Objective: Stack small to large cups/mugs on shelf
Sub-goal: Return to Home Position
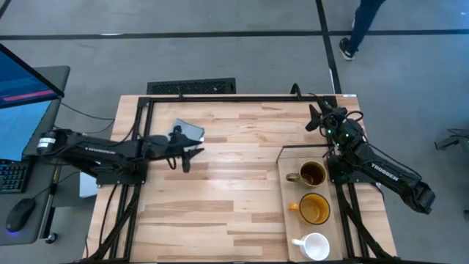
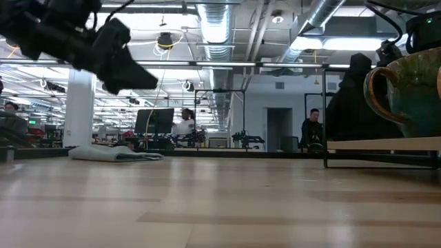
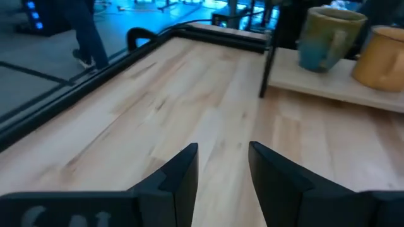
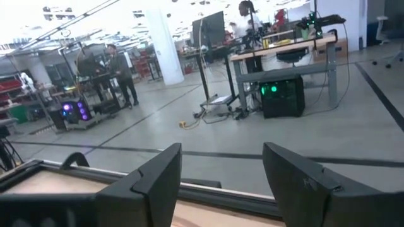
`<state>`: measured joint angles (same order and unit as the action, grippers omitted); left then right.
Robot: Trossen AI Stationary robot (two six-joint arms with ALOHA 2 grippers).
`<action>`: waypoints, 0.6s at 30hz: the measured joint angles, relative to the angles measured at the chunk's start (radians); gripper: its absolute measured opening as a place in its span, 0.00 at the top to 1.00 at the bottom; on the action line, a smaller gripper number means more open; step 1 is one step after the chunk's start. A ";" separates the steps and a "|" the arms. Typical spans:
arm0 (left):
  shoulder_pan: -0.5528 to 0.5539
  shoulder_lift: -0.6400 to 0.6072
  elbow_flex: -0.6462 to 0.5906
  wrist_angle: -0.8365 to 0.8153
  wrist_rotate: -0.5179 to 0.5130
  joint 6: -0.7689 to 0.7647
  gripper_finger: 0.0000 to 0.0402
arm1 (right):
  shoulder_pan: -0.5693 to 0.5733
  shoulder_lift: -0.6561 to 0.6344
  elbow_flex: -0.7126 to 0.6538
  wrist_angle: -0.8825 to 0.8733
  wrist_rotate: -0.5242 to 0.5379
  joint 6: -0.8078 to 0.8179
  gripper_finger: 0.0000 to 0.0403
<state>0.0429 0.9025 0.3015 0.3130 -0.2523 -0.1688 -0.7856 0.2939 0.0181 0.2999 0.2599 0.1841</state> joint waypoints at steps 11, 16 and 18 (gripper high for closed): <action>0.192 -0.036 -0.225 0.300 0.099 -0.010 0.68 | -0.003 0.000 0.000 0.000 0.007 -0.026 0.39; 0.262 -0.036 -0.244 0.338 0.095 0.000 0.68 | -0.003 0.000 0.000 0.001 0.011 0.068 0.39; 0.279 -0.036 -0.244 0.355 0.092 0.000 0.68 | -0.008 0.000 0.000 0.013 0.026 0.111 0.39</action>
<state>0.3223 0.8669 0.0570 0.6681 -0.1599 -0.1689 -0.7941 0.2934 0.0185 0.3127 0.2855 0.2948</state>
